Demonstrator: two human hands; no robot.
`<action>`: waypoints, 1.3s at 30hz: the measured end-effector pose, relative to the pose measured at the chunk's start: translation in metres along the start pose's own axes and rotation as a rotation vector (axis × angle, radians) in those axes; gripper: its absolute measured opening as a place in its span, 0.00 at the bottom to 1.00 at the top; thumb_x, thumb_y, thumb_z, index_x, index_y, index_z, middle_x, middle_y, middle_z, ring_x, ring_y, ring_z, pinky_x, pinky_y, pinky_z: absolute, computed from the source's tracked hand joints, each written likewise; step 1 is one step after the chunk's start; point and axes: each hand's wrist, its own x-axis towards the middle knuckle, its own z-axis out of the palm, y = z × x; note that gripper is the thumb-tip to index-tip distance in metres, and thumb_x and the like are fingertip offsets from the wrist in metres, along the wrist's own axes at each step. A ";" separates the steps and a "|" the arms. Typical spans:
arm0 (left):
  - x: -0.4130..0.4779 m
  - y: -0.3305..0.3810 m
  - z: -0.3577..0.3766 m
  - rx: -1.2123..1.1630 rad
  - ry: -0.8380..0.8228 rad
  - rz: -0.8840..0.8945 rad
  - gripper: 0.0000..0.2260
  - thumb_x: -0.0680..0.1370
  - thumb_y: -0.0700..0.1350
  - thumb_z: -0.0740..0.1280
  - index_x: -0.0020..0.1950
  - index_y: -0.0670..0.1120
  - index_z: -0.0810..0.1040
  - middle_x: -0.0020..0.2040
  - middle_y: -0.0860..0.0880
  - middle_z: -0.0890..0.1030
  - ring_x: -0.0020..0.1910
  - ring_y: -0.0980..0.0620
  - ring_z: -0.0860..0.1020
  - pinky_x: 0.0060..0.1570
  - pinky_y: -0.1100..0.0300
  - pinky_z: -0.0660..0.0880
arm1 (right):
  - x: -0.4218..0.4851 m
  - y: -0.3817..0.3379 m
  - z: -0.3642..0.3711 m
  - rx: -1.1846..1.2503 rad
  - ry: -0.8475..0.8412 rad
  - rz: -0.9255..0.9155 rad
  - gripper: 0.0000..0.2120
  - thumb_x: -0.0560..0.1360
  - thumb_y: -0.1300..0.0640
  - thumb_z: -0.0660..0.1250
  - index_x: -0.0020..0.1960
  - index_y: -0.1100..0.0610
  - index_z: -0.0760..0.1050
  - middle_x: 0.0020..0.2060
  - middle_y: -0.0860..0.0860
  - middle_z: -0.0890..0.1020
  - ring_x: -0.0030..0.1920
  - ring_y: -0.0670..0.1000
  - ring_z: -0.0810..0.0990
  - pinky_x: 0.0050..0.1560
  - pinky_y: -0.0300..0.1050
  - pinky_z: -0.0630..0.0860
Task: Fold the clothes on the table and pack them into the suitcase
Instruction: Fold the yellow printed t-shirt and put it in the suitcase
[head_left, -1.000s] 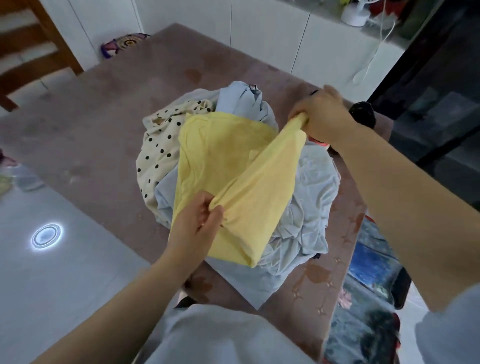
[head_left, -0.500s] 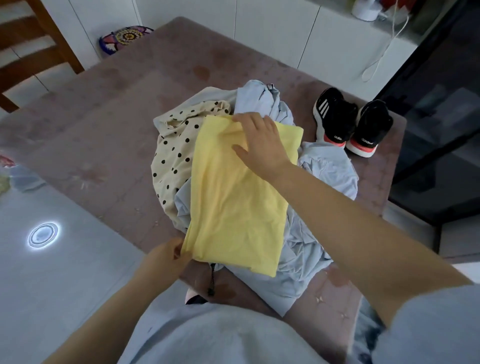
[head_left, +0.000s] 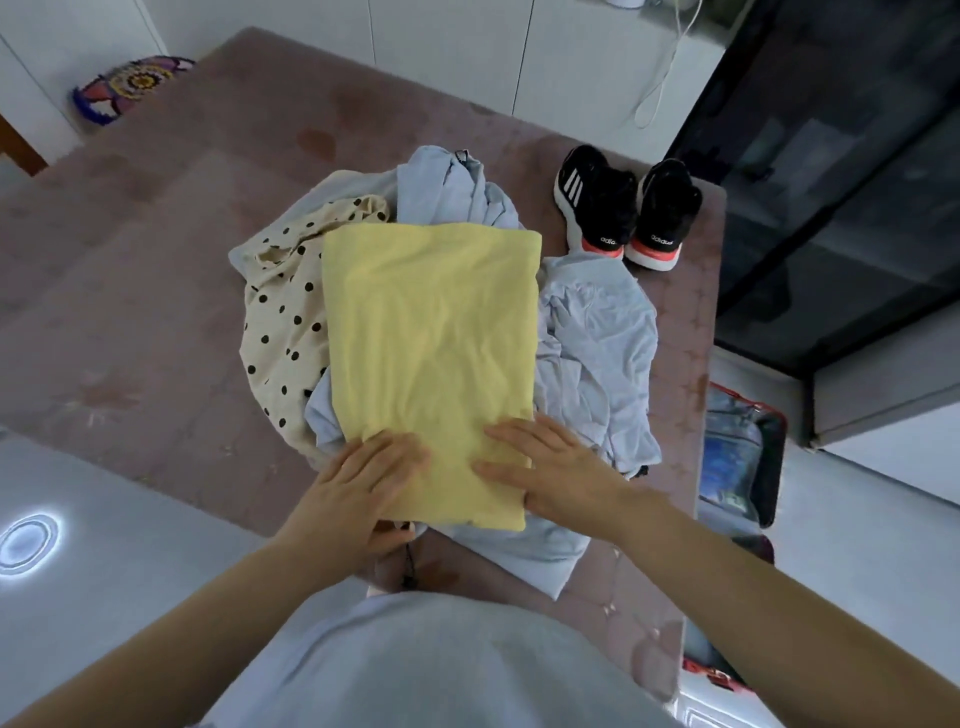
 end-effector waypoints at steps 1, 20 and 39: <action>0.001 -0.002 0.004 0.020 -0.022 0.001 0.31 0.72 0.64 0.56 0.70 0.48 0.67 0.68 0.48 0.72 0.69 0.49 0.64 0.70 0.54 0.51 | 0.003 -0.002 -0.001 0.011 0.021 -0.026 0.34 0.57 0.56 0.78 0.61 0.44 0.75 0.66 0.51 0.73 0.66 0.51 0.65 0.72 0.52 0.57; 0.041 0.087 -0.026 -0.211 -0.169 0.270 0.16 0.69 0.55 0.52 0.45 0.53 0.77 0.36 0.53 0.80 0.38 0.51 0.77 0.40 0.59 0.75 | -0.155 -0.016 -0.072 0.617 -0.208 0.813 0.14 0.78 0.61 0.62 0.62 0.55 0.77 0.51 0.43 0.79 0.45 0.39 0.78 0.47 0.21 0.69; 0.152 0.122 -0.042 -0.282 0.350 -0.103 0.16 0.76 0.45 0.58 0.63 0.47 0.70 0.58 0.45 0.77 0.57 0.42 0.73 0.55 0.52 0.64 | -0.091 0.042 -0.011 0.982 0.369 1.562 0.19 0.77 0.48 0.62 0.63 0.58 0.69 0.46 0.49 0.74 0.50 0.54 0.75 0.47 0.44 0.68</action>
